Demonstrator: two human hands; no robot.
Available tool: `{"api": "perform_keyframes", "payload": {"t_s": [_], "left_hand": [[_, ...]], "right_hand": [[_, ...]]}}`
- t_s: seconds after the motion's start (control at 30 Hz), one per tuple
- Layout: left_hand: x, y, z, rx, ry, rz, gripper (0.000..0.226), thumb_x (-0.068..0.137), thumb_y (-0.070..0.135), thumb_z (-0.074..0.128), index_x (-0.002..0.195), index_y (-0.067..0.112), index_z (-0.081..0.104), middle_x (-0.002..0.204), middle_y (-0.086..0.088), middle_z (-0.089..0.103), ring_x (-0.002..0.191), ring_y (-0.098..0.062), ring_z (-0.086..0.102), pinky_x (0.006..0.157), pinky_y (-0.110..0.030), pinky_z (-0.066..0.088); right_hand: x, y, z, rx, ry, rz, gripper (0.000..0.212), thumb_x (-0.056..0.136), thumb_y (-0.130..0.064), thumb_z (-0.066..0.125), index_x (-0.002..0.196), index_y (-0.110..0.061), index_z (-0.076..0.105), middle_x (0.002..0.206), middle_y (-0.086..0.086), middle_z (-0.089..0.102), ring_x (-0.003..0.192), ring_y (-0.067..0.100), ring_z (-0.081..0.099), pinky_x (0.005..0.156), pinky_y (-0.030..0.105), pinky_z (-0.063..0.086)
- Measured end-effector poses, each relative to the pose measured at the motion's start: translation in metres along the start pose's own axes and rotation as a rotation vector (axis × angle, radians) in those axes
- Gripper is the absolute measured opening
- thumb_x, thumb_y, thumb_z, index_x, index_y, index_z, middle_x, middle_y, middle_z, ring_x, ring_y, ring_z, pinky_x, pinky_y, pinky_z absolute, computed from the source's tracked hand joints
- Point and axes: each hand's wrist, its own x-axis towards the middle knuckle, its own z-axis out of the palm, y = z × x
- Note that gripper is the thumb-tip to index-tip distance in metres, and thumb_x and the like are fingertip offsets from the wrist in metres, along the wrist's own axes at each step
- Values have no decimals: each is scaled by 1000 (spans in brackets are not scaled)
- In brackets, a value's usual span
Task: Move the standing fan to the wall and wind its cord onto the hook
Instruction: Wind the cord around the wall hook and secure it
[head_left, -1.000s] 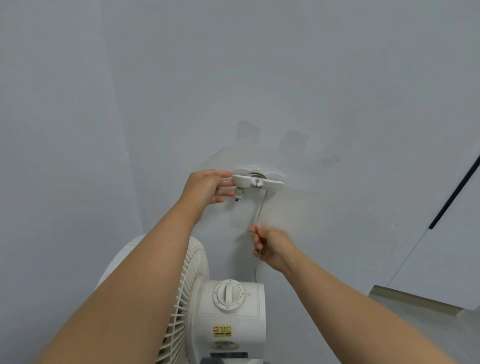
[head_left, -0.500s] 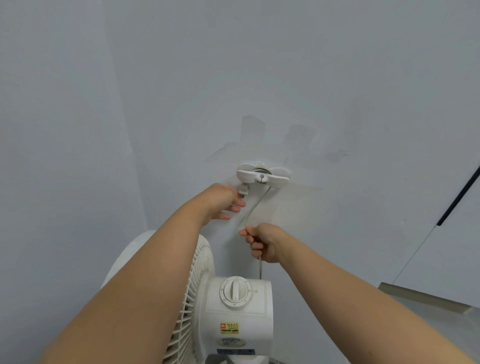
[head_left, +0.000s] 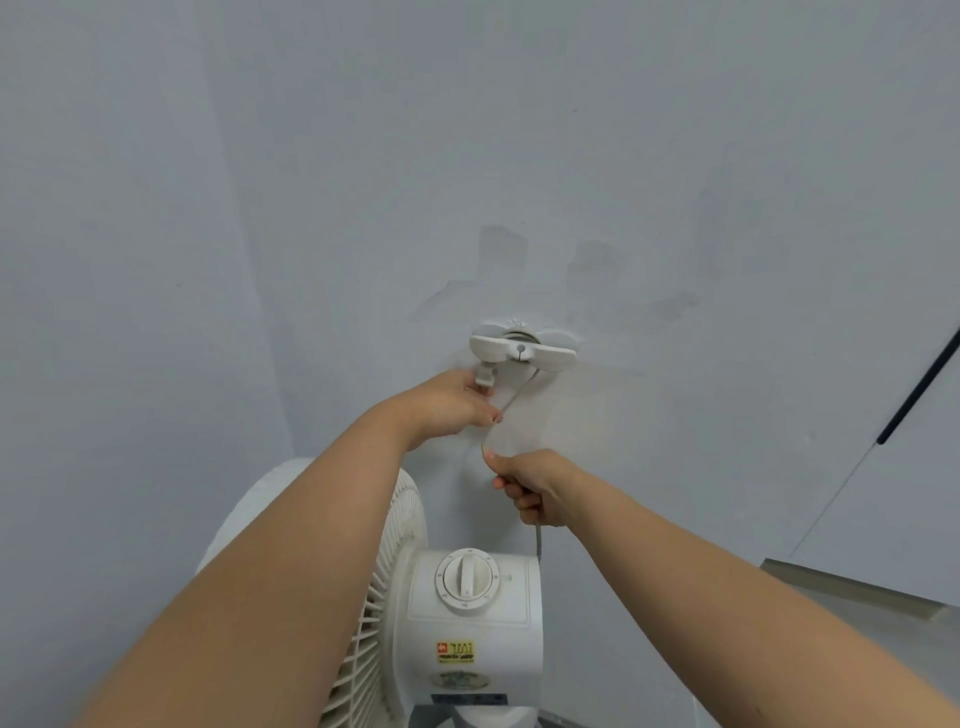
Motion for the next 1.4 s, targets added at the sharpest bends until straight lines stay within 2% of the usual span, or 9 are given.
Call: {"api": "perform_keyframes", "payload": {"t_s": [0.1, 0.23, 0.37, 0.53, 0.77, 0.8, 0.93, 1.23, 1.4], "left_hand": [[5, -4, 1, 17, 4, -17, 27, 86, 7, 59, 107, 17, 47, 115, -10, 61, 109, -18, 56, 90, -31, 44], [8, -4, 1, 15, 52, -12, 14, 90, 7, 55, 93, 19, 48, 85, -3, 62, 75, -12, 63, 78, -30, 51], [8, -5, -2, 48, 38, -4, 11, 92, 10, 54, 93, 20, 51, 82, 0, 62, 69, -10, 64, 72, -26, 47], [13, -5, -1, 43, 91, -31, 13, 91, 9, 54, 84, 19, 53, 75, 0, 58, 62, -13, 61, 65, -26, 47], [17, -2, 0, 5, 187, -55, 15, 88, 4, 56, 80, 16, 56, 71, -1, 57, 54, -12, 59, 63, -26, 49], [16, -2, -1, -33, 193, -55, 12, 88, 4, 57, 85, 15, 57, 73, -1, 57, 56, -11, 59, 62, -25, 48], [12, -6, -7, -184, 205, -28, 23, 89, 2, 57, 106, 17, 54, 75, -2, 56, 61, -12, 54, 62, -24, 45], [13, -6, -10, -296, 107, -86, 29, 88, -3, 56, 106, 18, 51, 77, -2, 55, 65, -11, 49, 65, -24, 44], [12, -8, -14, -387, 67, -127, 25, 86, -9, 54, 90, 15, 55, 73, -2, 54, 63, -11, 47, 59, -21, 40]], "right_hand": [[2, -1, 1, -13, -37, -28, 36, 91, -36, 59, 66, -11, 54, 53, -1, 35, 42, 10, 23, 43, 19, 20], [1, -7, 3, -113, -36, -134, 33, 90, -34, 61, 68, -10, 55, 55, 3, 43, 47, 12, 34, 47, 22, 30], [-9, -14, -9, -301, 60, -323, 27, 86, -18, 65, 62, -9, 55, 62, 9, 57, 53, 15, 51, 54, 23, 43], [-43, -33, -34, -927, 527, -635, 28, 82, -16, 54, 56, -11, 48, 62, 12, 56, 63, 25, 50, 55, 29, 36], [-67, -66, -39, -977, 888, -1431, 14, 78, -12, 62, 66, -6, 57, 68, 7, 54, 62, 26, 52, 45, 29, 36], [-63, -70, -41, -961, 840, -1437, 4, 78, -9, 62, 78, -5, 63, 78, 8, 57, 72, 27, 55, 51, 32, 42], [-55, -83, -51, -988, 613, -1249, 32, 82, -8, 61, 114, -8, 63, 108, 9, 57, 103, 28, 51, 83, 32, 41], [-58, -83, -39, -1144, 473, -1190, 55, 80, -8, 63, 130, -28, 54, 139, 4, 39, 116, 23, 37, 94, 30, 26], [-57, -93, -32, -1381, 459, -1225, 41, 81, -7, 62, 116, -29, 67, 145, 9, 37, 121, 30, 37, 92, 38, 31]]}}
